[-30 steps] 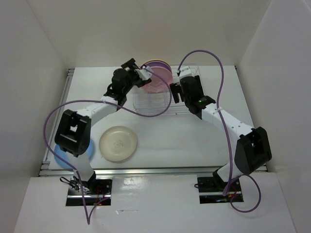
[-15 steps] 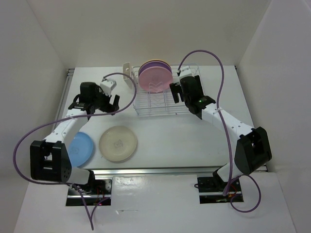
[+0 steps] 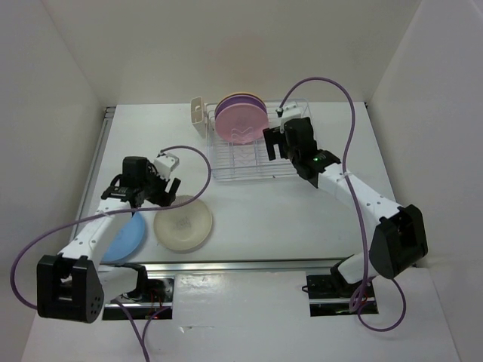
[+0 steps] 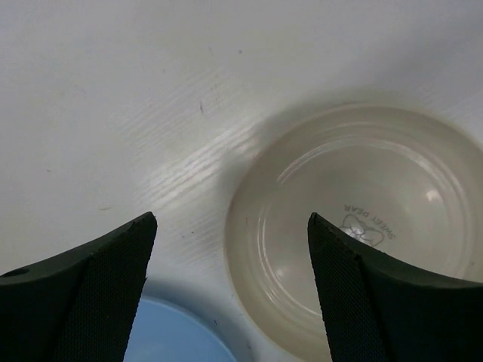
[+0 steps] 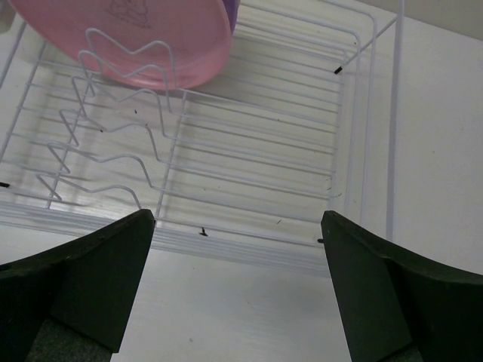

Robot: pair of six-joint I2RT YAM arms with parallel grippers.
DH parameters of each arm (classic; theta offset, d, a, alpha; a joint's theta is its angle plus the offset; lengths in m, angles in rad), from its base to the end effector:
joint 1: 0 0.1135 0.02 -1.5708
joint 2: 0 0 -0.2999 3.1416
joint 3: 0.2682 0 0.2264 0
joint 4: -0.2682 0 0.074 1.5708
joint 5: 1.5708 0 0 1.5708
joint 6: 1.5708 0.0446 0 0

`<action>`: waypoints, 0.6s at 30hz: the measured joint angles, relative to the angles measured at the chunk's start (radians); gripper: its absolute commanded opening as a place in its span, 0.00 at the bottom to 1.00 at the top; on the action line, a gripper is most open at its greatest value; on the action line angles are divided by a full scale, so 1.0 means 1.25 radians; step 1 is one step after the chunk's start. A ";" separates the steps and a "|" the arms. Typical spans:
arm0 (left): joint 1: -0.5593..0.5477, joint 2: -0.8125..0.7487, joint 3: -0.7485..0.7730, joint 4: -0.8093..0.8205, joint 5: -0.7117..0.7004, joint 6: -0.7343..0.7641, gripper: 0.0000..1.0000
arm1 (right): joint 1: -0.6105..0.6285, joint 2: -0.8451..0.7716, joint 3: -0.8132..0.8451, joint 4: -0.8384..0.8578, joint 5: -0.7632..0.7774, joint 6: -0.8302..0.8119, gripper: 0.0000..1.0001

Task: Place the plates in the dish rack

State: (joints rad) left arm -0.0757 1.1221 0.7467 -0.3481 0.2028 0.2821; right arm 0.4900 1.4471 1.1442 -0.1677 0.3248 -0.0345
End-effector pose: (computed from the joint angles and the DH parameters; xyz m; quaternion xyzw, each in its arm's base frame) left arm 0.2019 -0.0243 0.2816 0.2023 0.8850 -0.0497 0.4163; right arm 0.2828 0.1347 0.3505 -0.1365 0.8344 -0.0178 0.5337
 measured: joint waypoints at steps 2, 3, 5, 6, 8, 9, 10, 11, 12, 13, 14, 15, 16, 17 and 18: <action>-0.001 0.043 -0.021 0.015 -0.024 0.011 0.86 | 0.000 -0.018 -0.003 0.000 -0.002 0.001 1.00; -0.001 0.057 -0.020 0.016 -0.023 0.015 0.86 | 0.000 -0.024 -0.003 0.001 -0.001 0.002 1.00; -0.001 0.133 0.003 0.016 -0.015 0.024 0.86 | 0.000 -0.034 -0.003 0.002 0.000 0.003 1.00; -0.001 0.169 0.018 0.016 -0.009 0.025 0.86 | 0.000 -0.035 -0.003 0.002 0.001 0.003 1.00; -0.001 0.240 0.056 0.007 0.011 0.026 0.86 | 0.000 -0.036 -0.005 0.003 0.004 0.002 1.00; -0.001 0.275 0.078 0.007 0.021 0.026 0.86 | 0.000 -0.036 -0.007 0.003 0.006 0.001 1.00; -0.001 0.291 0.090 0.002 0.026 0.027 0.86 | 0.000 -0.036 -0.009 0.003 0.007 0.000 1.00; -0.001 0.310 0.105 0.000 0.036 0.027 0.86 | 0.000 -0.036 -0.012 0.003 0.009 -0.001 1.00; -0.001 0.321 0.114 -0.002 0.043 0.027 0.86 | 0.000 -0.037 -0.016 0.006 0.009 -0.003 1.00; -0.001 0.332 0.122 -0.002 0.050 0.027 0.85 | 0.000 -0.037 -0.020 0.007 0.011 -0.003 1.00; -0.001 0.342 0.128 -0.004 0.056 0.027 0.85 | 0.000 -0.037 -0.023 0.006 0.013 -0.006 1.00; -0.001 0.353 0.133 -0.005 0.063 0.028 0.84 | 0.000 -0.037 -0.025 0.008 0.014 -0.007 1.00; -0.001 0.365 0.141 -0.009 0.069 0.028 0.84 | 0.000 -0.037 -0.027 0.008 0.016 -0.009 1.00; -0.001 0.380 0.147 -0.013 0.075 0.028 0.82 | 0.000 -0.037 -0.029 0.008 0.019 -0.009 1.00; -0.001 0.398 0.156 -0.018 0.083 0.029 0.81 | 0.000 -0.037 -0.029 0.008 0.022 -0.010 1.00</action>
State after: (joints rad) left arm -0.0772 1.6192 0.9413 -0.3706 0.3069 0.3183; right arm 0.4900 1.4006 1.1080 -0.1574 0.3519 -0.0475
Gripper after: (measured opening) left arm 0.837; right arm 0.999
